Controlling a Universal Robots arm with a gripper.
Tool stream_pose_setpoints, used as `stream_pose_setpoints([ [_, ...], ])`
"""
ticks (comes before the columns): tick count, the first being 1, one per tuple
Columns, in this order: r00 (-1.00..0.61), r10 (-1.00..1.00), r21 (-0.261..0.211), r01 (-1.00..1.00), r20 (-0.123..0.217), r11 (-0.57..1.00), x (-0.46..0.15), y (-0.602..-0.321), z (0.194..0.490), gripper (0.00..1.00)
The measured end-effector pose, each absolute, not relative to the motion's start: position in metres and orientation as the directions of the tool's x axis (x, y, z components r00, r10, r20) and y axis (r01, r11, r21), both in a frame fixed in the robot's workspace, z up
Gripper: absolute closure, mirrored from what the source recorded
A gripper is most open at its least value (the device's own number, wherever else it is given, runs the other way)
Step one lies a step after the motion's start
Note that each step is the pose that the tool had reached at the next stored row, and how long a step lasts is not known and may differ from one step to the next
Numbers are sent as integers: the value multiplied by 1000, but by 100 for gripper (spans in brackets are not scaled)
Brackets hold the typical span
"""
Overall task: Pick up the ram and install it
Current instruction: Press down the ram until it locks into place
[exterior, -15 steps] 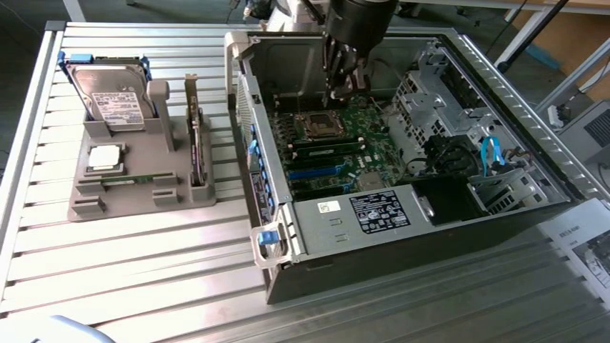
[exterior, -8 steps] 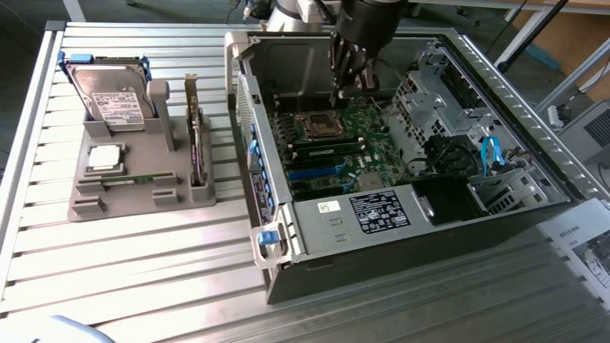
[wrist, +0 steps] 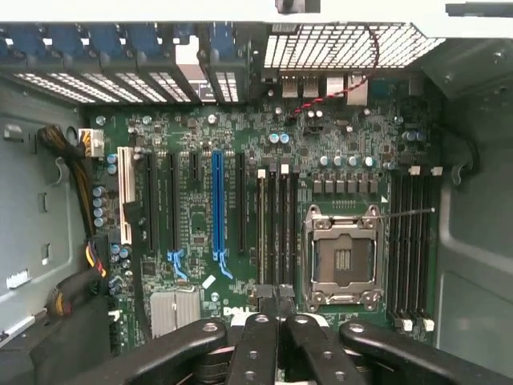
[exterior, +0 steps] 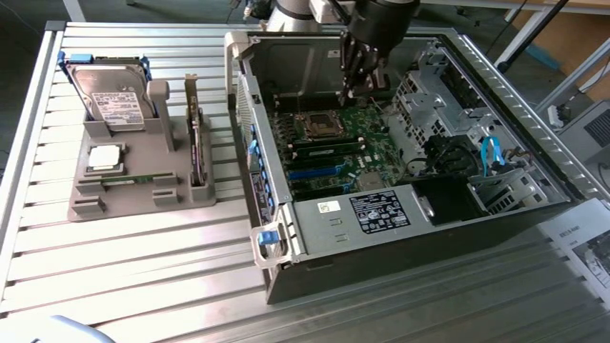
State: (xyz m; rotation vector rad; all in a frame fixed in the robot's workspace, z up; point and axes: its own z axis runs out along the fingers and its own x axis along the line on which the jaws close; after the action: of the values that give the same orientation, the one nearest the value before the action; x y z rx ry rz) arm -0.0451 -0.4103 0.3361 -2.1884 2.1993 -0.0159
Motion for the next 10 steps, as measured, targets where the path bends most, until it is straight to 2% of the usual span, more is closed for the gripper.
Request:
stream_pose_setpoints([
  [10,-5,-1000,-35,-999,-21,5,-33,-410,336,90],
])
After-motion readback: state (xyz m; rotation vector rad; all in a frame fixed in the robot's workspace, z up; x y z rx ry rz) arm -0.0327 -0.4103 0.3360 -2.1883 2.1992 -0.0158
